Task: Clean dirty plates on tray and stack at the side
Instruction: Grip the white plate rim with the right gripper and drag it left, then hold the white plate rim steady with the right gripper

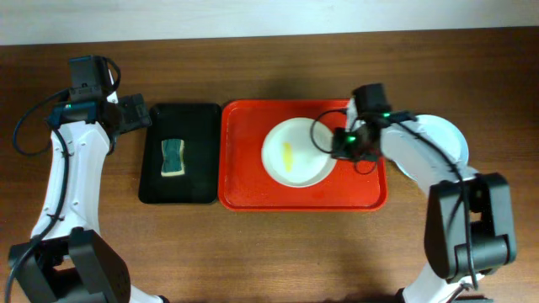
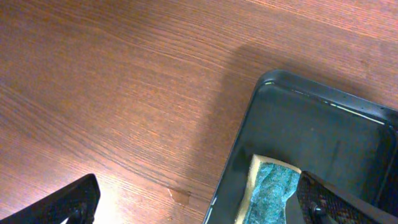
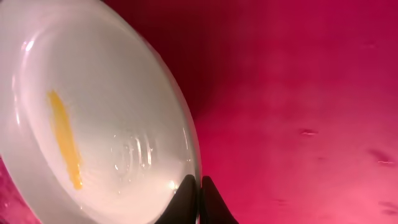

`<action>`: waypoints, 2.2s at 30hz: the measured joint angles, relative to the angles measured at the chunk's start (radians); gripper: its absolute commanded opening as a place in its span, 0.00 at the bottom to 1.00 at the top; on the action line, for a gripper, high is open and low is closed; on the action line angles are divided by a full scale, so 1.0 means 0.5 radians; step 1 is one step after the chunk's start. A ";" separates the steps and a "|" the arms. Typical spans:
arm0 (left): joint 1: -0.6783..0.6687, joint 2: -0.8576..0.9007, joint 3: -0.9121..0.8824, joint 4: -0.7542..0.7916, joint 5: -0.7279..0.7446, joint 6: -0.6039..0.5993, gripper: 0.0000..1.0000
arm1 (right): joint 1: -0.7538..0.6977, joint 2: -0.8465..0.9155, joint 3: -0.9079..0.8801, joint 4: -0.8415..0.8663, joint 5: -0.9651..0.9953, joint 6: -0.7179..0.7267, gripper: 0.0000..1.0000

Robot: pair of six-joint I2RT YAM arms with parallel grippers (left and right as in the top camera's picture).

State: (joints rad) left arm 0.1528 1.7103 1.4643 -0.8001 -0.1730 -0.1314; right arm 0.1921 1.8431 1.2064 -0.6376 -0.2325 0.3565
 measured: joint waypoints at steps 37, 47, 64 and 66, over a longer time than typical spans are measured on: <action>0.000 0.000 0.000 0.000 0.000 0.000 0.99 | 0.278 0.000 0.000 0.120 0.465 -0.233 0.95; 0.000 0.000 0.000 -0.001 0.000 0.000 0.99 | 0.268 0.000 0.021 0.066 0.421 -0.242 0.33; 0.000 0.000 0.000 0.000 0.000 0.000 0.99 | 0.233 0.000 0.055 -0.024 0.428 -0.240 0.45; 0.000 0.000 0.000 0.000 0.000 0.000 0.99 | 0.232 0.000 0.055 -0.010 0.428 -0.241 0.40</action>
State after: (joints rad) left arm 0.1528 1.7103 1.4643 -0.8001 -0.1730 -0.1314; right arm 0.3080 1.8431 1.2339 -0.6426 -0.0185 0.2359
